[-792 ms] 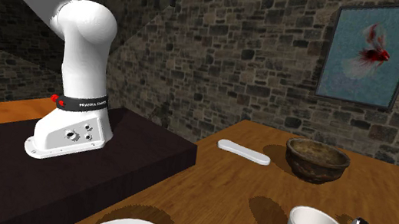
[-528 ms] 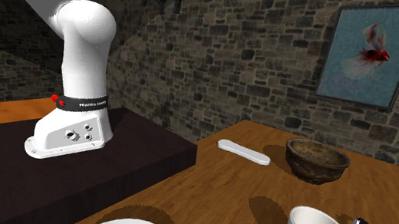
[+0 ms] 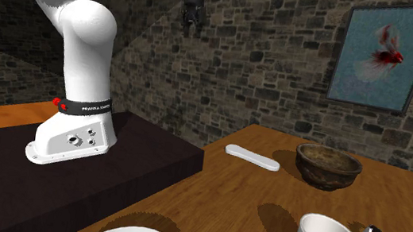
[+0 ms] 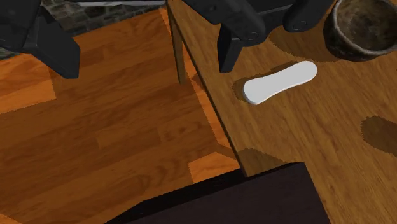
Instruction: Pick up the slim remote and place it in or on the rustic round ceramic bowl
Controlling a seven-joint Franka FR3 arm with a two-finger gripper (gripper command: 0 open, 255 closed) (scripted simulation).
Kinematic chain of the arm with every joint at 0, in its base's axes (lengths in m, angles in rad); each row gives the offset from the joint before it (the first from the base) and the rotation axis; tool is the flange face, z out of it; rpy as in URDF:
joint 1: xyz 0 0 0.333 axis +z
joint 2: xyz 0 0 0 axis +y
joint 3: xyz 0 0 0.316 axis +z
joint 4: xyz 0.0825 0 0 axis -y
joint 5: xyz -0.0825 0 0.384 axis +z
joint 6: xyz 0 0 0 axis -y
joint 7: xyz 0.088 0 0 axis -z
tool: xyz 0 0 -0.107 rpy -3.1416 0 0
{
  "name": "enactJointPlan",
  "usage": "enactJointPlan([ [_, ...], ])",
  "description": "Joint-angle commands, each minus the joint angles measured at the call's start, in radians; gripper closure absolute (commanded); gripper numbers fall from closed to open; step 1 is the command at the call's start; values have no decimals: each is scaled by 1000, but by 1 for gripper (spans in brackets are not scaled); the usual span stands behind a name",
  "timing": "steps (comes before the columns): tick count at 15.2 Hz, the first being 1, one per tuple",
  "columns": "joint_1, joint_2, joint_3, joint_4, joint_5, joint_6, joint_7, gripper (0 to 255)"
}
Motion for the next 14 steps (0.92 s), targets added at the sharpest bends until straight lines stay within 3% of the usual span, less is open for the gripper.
enactJointPlan([
  [1,-25,47,-5,-16,-4,64,33,0],
  [14,-163,429,-54,-7,-29,430,248,0],
])
